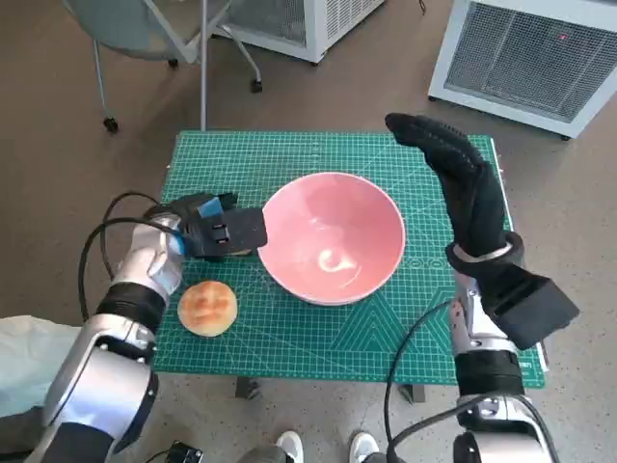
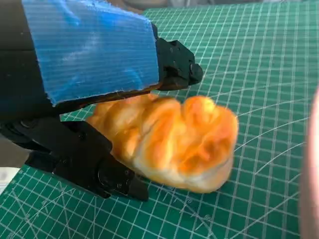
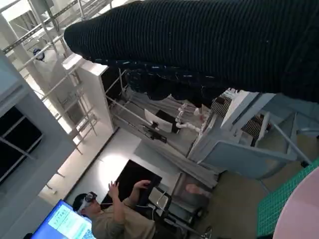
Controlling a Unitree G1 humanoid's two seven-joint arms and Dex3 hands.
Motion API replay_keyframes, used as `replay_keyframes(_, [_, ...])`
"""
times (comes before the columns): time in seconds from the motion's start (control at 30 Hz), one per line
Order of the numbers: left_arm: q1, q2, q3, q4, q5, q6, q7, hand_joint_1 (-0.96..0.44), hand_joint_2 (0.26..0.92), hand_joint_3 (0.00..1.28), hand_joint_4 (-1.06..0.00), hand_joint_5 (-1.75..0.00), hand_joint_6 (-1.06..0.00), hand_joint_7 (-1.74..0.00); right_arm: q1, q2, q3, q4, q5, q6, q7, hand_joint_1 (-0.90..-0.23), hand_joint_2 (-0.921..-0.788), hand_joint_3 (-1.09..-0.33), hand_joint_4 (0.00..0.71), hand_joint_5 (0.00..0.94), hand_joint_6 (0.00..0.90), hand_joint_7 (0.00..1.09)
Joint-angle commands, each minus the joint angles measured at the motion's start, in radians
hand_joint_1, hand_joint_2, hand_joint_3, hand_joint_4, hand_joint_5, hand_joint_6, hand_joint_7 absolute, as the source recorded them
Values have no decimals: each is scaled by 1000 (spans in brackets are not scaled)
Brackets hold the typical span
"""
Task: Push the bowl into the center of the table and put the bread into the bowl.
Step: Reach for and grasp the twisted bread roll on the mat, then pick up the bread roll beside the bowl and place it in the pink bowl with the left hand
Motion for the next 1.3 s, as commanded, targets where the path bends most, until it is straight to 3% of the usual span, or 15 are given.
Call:
replay_keyframes(0.03, [-16, -6, -20, 36, 11, 3, 15, 163, 832, 36, -553, -501, -484, -46, 17, -5, -1, 9, 9, 7, 6, -703, -921, -773, 168, 1, -1, 513])
replay_keyframes(0.07, [-14, -4, -25, 39, 14, -1, 27, 204, 850, 44, -576, -648, -502, -50, 18, -5, -2, 8, 10, 8, 6, -702, -921, -773, 168, 1, -1, 513])
replay_keyframes(0.13, [-10, 0, -32, 40, 19, -13, 52, 310, 870, 65, -680, -956, -648, -116, 19, -6, -2, 6, 10, 10, 6, -702, -921, -774, 168, 1, -1, 513])
replay_keyframes(0.17, [-9, 2, -35, 40, 20, -20, 64, 310, 870, 65, -680, -956, -648, -116, 20, -6, -2, 5, 11, 10, 6, -702, -921, -774, 168, 1, -1, 513])
replay_keyframes(0.2, [-4, 9, -39, 36, 23, -40, 89, 159, 889, 62, -684, -1051, -665, -613, 20, -6, -2, 3, 11, 11, 6, -702, -921, -774, 168, 1, -1, 514])
replay_keyframes(0.23, [-1, 13, -42, 34, 25, -54, 108, 102, 892, 62, -711, -1110, -672, -747, 20, -5, -1, 2, 12, 12, 7, -703, -921, -775, 168, 1, -1, 514])
replay_keyframes(0.37, [5, 37, -45, 22, 23, -116, 160, 28, 895, 61, -739, -1188, -693, -924, 22, -4, 0, -2, 16, 16, 9, -702, -921, -775, 168, 1, -1, 514])
replay_keyframes(0.53, [-4, 69, -12, -12, -11, -175, 173, 6, 900, 62, -731, -1237, -699, -964, 22, -3, 3, -3, 19, 17, 10, -700, -921, -775, 168, 1, -1, 515])
replay_keyframes(0.77, [12, 129, 59, -158, -72, -238, 179, 2, 897, 60, -753, -1152, -685, -1051, 23, -2, 4, -4, 29, 22, 16, -698, -921, -775, 168, 1, -1, 520])
replay_keyframes(1.07, [131, 218, 189, -560, -136, -234, 169, 2, 902, 27, -781, -1079, -705, -1070, 28, -2, 4, -12, 38, 32, 24, -698, -921, -775, 167, 0, -1, 525])
replay_keyframes(1.3, [244, 218, 275, -892, -150, -209, 184, 2, 903, 19, -793, -1002, -706, -1132, 34, -3, 3, -19, 35, 38, 20, -699, -921, -775, 167, 0, -1, 526])
